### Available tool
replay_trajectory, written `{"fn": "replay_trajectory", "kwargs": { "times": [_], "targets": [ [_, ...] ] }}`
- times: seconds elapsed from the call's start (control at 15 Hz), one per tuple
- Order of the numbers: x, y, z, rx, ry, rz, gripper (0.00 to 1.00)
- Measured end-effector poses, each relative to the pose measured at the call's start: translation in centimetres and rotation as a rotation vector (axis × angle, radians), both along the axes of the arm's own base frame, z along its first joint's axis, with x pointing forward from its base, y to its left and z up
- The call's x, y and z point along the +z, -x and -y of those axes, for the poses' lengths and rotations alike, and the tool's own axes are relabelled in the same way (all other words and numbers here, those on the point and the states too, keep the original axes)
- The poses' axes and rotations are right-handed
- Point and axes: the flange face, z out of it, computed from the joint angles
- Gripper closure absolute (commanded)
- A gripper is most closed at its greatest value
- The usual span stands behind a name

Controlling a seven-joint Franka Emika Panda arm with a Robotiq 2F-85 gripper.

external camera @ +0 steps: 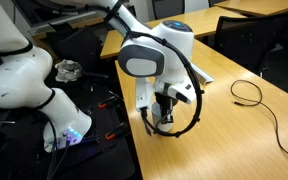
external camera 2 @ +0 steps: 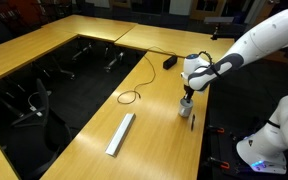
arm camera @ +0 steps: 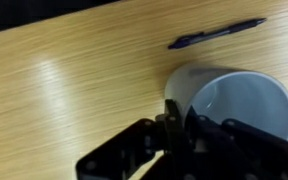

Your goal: Move the mug to the right

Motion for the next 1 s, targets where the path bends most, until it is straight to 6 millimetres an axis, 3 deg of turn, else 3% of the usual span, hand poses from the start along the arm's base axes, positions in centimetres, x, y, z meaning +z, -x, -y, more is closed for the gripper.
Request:
{"fn": "replay_trajectory", "kwargs": {
  "times": [0.07, 0.2, 0.4, 0.67, 0.73, 1.0],
  "targets": [
    [-0.2, 0.0, 0.0, -0.002, -0.002, -0.003, 0.65],
    [-0.4, -0.1, 0.1, -0.005, -0.003, -0.005, 0.57],
    [0.3, -0.6, 0.3, -0.004, 0.005, 0.011, 0.34],
    [2.9, -1.2, 0.0, 0.04, 0.03, 0.049, 0.05],
    [3.9, -1.2, -0.5, 0.057, 0.031, 0.053, 0.0],
    [7.9, -0.7, -3.8, 0.133, 0.006, 0.027, 0.0]
  ]
}}
